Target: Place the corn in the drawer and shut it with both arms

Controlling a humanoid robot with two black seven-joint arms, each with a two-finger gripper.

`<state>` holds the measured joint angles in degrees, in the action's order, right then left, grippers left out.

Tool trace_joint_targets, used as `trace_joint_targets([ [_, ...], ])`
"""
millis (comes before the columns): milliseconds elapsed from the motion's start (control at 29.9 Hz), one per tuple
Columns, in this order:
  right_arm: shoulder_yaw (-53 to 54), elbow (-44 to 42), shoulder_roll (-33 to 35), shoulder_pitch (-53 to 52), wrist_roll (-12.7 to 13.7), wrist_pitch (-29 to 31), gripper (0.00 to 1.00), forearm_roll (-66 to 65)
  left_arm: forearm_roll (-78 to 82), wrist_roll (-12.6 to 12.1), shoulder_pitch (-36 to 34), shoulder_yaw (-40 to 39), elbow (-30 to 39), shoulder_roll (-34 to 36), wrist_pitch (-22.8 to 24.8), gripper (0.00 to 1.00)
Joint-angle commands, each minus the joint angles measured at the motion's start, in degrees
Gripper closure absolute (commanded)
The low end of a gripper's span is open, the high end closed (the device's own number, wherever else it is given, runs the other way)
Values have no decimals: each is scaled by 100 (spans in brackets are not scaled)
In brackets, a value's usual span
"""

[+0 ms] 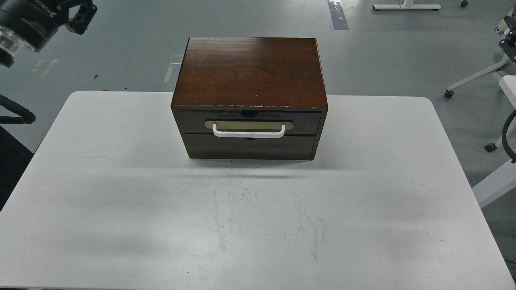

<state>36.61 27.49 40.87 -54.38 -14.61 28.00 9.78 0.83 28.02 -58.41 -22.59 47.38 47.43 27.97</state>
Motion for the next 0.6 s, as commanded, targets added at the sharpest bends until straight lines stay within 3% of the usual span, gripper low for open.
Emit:
trace_joint_targets([
  [0, 57, -120, -132, 24, -261, 0, 0, 461, -424, -2, 250, 1, -1078, -381, 3, 6],
  [167, 57, -690, -606, 129, -297, 0, 0, 1331, -908, -2, 488, -17, -2249, -1112, 3, 6],
  [435, 48, -780, -897, 569, -200, 0, 0, 1790, -1339, -2, 805, -333, -2374, -1420, 3, 6],
  [569, 65, -771, -1388, 613, 177, 0, 0, 1816, -1401, -50, 989, -570, -2409, -1482, 3, 6],
])
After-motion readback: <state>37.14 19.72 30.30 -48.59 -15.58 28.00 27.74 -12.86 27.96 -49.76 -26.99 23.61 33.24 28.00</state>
